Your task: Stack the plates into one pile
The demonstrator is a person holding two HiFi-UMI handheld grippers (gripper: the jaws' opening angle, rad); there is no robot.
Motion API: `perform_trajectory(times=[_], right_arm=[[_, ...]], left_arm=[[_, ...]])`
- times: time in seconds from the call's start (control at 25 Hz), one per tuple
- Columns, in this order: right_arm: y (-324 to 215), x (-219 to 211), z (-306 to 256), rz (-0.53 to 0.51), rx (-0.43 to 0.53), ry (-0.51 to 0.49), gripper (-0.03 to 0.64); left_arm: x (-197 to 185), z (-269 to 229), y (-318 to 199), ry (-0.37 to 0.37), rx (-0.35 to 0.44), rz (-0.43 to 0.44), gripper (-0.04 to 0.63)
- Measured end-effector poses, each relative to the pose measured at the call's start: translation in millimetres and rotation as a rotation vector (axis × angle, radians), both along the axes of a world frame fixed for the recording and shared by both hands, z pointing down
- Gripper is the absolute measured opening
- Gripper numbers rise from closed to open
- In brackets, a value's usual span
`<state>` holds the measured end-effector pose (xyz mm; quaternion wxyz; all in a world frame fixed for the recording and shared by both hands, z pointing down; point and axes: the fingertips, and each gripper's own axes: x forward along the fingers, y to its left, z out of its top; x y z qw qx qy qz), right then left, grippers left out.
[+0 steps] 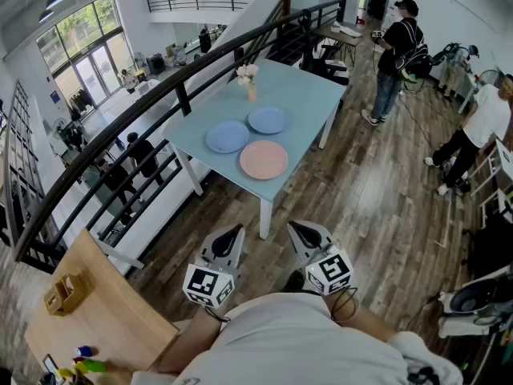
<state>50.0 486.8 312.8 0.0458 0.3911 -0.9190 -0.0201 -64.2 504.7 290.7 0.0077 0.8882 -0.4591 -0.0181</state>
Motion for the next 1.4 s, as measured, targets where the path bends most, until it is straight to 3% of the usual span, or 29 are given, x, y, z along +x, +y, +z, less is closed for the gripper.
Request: perform_trajectory(times=[0.28,0.48,0.76,1.08,1.4], right_arm=[[-2.6,-10.6,6.1,-0.021,-0.001,0.007,0.005],[-17.1,-8.3,5.7,0.019,-0.008,0.022,0.007],[-42.4,-6.2,17.7,0.038,-0.042,0.031,0.140],[-88.9,-1.3,34.1,0.011,-0.085,0.019,0.160],[-174.2,19.1,44.4,0.004,-0.118,-0.024,0.161]], left_arm=[[-6.6,5.2,-5.1,-0.001,-0.002,0.005,0.005],[-14.2,2.1,-15.0,-0.001,0.004,-0.008,0.005],[-19.9,9.8,-34.8,0.004,-0.011,-0.029,0.005],[-16.7,20.0,-77.6,-0.009,-0.043,-0.048,0.005],[4.0,29.2,-154.4,-0.046,-0.081,-0.058,0.005]])
